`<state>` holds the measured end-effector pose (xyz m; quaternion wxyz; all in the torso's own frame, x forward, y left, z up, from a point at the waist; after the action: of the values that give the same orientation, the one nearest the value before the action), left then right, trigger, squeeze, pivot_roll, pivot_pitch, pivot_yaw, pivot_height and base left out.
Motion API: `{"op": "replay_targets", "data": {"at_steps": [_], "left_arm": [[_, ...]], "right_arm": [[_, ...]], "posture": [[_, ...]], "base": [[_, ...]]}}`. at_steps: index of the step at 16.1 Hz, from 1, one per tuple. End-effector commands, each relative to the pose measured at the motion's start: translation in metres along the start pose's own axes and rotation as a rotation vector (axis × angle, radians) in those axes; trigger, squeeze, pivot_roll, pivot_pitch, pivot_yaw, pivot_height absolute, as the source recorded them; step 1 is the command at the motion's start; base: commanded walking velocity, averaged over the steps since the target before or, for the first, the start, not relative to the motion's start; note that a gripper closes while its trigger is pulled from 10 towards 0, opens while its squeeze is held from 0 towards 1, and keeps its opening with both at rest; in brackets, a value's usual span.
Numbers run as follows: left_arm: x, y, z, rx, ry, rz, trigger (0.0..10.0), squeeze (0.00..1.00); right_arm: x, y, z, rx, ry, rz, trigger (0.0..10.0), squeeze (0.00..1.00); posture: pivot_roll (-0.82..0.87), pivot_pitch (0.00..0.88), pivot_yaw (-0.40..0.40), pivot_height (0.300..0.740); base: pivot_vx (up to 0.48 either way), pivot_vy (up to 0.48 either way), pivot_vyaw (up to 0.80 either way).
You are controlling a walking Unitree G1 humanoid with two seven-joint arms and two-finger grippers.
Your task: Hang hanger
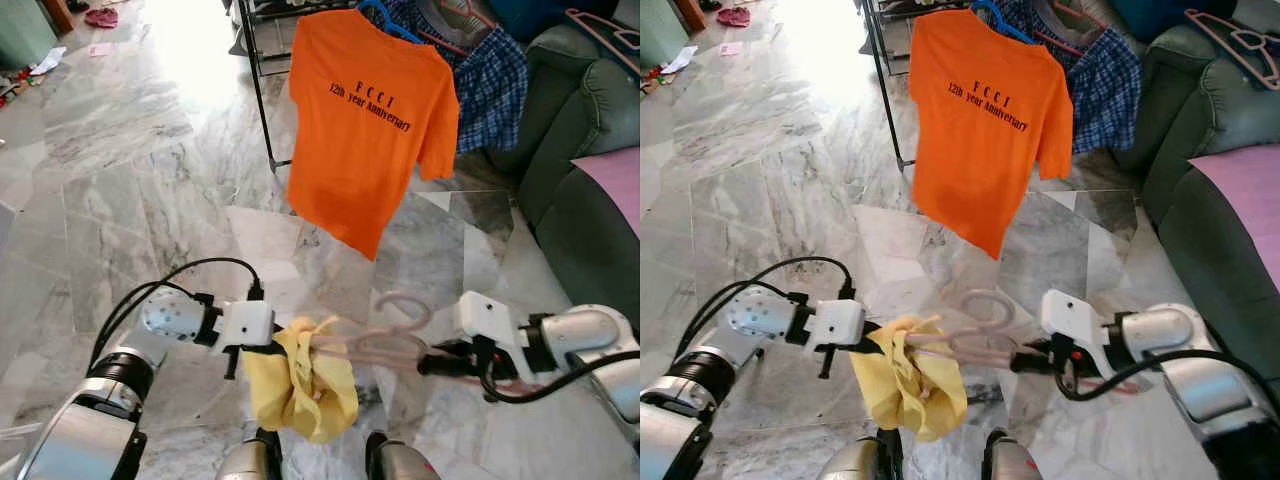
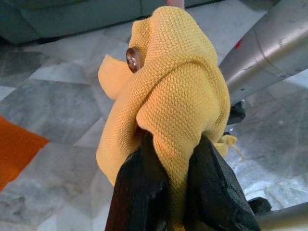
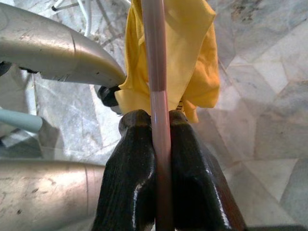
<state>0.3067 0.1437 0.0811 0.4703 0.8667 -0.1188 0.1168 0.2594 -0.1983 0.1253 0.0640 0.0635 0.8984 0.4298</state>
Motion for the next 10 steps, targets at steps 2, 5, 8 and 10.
{"op": "replay_targets", "data": {"at_steps": [2, 5, 8, 10], "left_arm": [[0.004, 0.01, 0.006, -0.028, 0.0, 0.068, 10.0, 0.0], [0.01, 0.016, 0.01, -0.064, 0.07, 0.076, 10.0, 0.0], [0.017, 0.02, 0.008, -0.078, 0.123, 0.103, 10.0, 0.0], [0.027, 0.026, 0.006, -0.087, 0.185, 0.123, 10.0, 0.0]], "right_arm": [[0.009, 0.003, 0.007, -0.032, 0.056, 0.008, 0.0, 0.0], [0.009, 0.003, 0.012, -0.065, -0.011, 0.023, 0.0, 0.0], [0.011, 0.001, 0.018, -0.084, -0.086, 0.021, 0.0, 0.0], [0.005, 0.001, 0.023, -0.102, -0.206, 0.002, 0.0, 0.0]], "posture": [[-0.22, 0.24, 0.072, 0.74], [-0.22, 0.239, 0.072, 0.74], [-0.21, 0.244, 0.078, 0.74], [-0.21, 0.247, 0.08, 0.74]], "base": [[0.0, 0.0, 0.0], [0.0, 0.0, 0.0], [0.0, 0.0, 0.0], [0.0, 0.0, 0.0]]}}
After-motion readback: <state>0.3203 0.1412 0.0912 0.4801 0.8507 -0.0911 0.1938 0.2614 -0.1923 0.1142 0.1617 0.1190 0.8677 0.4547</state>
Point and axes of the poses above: a point about 5 cm out from each wrist's last joint towards the gripper, its own z axis pointing out of the wrist towards the gripper, its own y axis along the axis of the wrist's last joint, x = y × z, the point moved 1 cm from there along z, pointing out of the wrist towards the gripper, and after that the axes turned 2 degrees about -z, right-handed, at the moved point
